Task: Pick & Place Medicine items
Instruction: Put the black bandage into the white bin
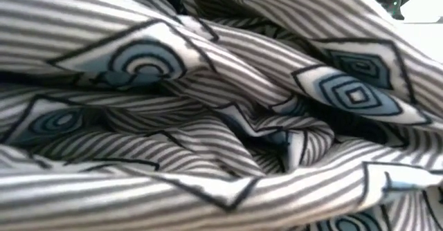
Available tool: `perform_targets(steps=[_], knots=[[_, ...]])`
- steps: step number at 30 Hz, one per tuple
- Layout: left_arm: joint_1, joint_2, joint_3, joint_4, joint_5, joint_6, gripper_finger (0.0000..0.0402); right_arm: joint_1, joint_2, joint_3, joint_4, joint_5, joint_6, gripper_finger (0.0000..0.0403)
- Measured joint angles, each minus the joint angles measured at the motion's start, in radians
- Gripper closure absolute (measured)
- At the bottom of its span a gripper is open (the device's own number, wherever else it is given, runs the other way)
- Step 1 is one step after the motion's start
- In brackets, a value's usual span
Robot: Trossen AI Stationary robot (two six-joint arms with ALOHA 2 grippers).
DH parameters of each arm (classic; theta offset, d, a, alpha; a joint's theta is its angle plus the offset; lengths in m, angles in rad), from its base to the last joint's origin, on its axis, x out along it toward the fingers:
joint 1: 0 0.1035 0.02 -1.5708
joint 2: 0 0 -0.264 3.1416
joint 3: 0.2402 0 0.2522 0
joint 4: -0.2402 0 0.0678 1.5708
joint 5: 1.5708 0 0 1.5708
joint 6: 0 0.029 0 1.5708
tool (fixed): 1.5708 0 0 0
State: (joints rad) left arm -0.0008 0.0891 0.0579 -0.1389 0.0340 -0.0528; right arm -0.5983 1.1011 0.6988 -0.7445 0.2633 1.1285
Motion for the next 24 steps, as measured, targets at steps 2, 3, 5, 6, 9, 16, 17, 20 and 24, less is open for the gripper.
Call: perform_targets(steps=[2,3,5,6,9,16,17,20,24], knots=[[0.000,0.000,0.000,0.000,0.000,0.000,0.0381,-0.020,0.000,-0.025,0.003,-0.025,0.031,0.0175],[0.000,0.000,0.000,0.000,0.000,0.000,0.0381,-0.025,0.000,-0.038,0.003,-0.033,0.049,0.0175],[0.000,0.000,0.000,0.000,0.000,0.000,0.0381,-0.031,0.000,-0.057,0.004,-0.045,0.071,0.0174],[0.000,0.000,0.000,0.000,0.000,0.000,0.0381,-0.033,0.000,-0.065,0.009,-0.048,0.073,0.0173],[0.000,0.000,0.000,0.000,0.000,0.000,0.0381,-0.039,0.000,-0.075,0.024,-0.044,0.066,0.0170],[0.000,0.000,0.000,0.000,0.000,0.000,0.0381,-0.050,0.000,-0.080,0.026,-0.029,0.046,0.0163],[0.000,0.000,0.000,0.000,0.000,0.000,0.0381,-0.050,0.000,-0.080,0.025,-0.029,0.044,0.0161],[0.000,0.000,0.000,0.000,0.000,0.000,0.0381,-0.050,0.000,-0.080,0.025,-0.028,0.039,0.0150],[0.000,0.000,0.000,0.000,0.000,0.000,0.0381,-0.051,0.000,-0.080,0.026,-0.027,0.040,0.0124]])
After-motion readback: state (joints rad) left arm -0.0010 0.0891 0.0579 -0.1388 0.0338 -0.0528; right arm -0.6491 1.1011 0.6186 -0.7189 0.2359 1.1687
